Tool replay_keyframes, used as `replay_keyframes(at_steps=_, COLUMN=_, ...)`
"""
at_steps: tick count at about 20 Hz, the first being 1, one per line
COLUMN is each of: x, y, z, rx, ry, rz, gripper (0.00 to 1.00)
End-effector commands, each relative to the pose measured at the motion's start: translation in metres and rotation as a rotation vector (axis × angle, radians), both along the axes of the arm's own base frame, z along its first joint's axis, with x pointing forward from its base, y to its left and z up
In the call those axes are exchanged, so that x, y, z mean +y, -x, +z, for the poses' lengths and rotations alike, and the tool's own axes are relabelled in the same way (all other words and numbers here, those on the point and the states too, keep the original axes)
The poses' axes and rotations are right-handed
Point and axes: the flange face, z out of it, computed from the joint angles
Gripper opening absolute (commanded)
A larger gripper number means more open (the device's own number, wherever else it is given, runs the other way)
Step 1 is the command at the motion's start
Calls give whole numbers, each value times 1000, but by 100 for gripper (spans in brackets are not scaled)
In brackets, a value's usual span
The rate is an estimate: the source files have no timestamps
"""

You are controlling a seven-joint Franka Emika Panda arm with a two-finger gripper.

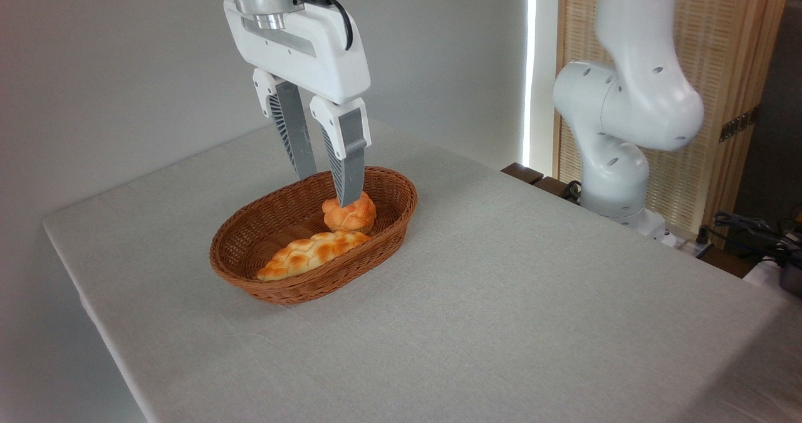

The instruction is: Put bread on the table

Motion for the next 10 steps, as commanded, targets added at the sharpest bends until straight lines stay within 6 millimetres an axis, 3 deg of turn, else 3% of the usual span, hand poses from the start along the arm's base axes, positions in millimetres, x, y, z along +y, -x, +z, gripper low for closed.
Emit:
replay_keyframes(at_steps=1, x=1, y=3, z=-4, rx=-2, ry=-6, rz=8, gripper=100)
replay_keyframes(at_steps=7, x=-6, y=3, z=-7, rx=4, ry=-5, rz=-3, gripper=100)
replay_keyframes(at_steps=10, x=-20, y=17, z=-18, rx=31, ry=4, rz=-27, gripper=100)
